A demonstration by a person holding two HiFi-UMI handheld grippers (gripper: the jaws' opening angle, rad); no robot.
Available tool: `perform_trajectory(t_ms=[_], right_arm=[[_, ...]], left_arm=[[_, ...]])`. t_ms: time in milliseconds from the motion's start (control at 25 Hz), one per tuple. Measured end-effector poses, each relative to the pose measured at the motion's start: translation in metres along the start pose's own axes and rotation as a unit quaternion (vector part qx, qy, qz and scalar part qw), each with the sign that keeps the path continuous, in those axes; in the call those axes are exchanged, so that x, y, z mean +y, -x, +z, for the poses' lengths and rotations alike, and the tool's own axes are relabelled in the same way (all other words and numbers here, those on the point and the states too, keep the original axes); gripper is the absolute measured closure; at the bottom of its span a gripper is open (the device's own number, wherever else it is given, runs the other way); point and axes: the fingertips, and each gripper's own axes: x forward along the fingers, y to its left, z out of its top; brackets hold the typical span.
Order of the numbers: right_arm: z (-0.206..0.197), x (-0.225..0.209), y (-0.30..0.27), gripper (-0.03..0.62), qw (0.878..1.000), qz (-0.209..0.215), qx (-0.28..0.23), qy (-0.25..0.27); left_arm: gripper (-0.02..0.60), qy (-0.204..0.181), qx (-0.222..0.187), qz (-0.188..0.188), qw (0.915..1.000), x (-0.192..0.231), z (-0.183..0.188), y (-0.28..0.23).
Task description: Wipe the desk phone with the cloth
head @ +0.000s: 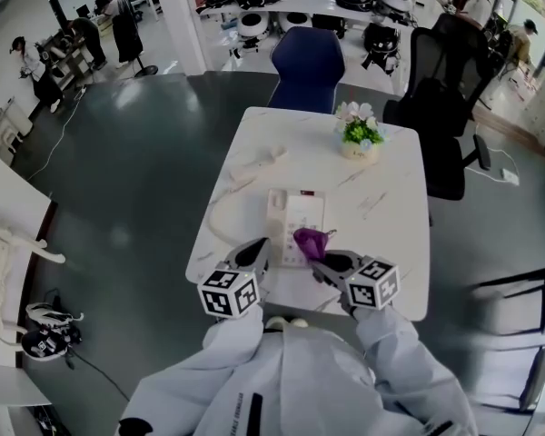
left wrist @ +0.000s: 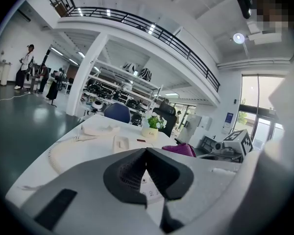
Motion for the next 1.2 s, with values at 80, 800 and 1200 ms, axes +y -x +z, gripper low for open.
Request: perform_trajectory(t_ms=[80, 800, 1200], right_arm=[[0.010, -0.004, 0.003, 0.556, 1.000, -0.003, -0.021, -0.009], [0.072, -0.040, -0.010, 0.556, 0.993, -0.064, -0.096, -0.009], [0.105, -0.064, -0.030, 0.556, 0.987, -0.119, -0.100, 0.026]], left_arm=[[0.584, -0.005, 0.002, -0.002, 1.0000, -0.006, -0.002, -0.002], [0.584, -0.010, 0.008, 0.012, 0.9998, 0.001, 0.000, -0.009], [0.584, -0.005, 0.026, 0.000, 0.9996, 0.031, 0.011, -0.023]])
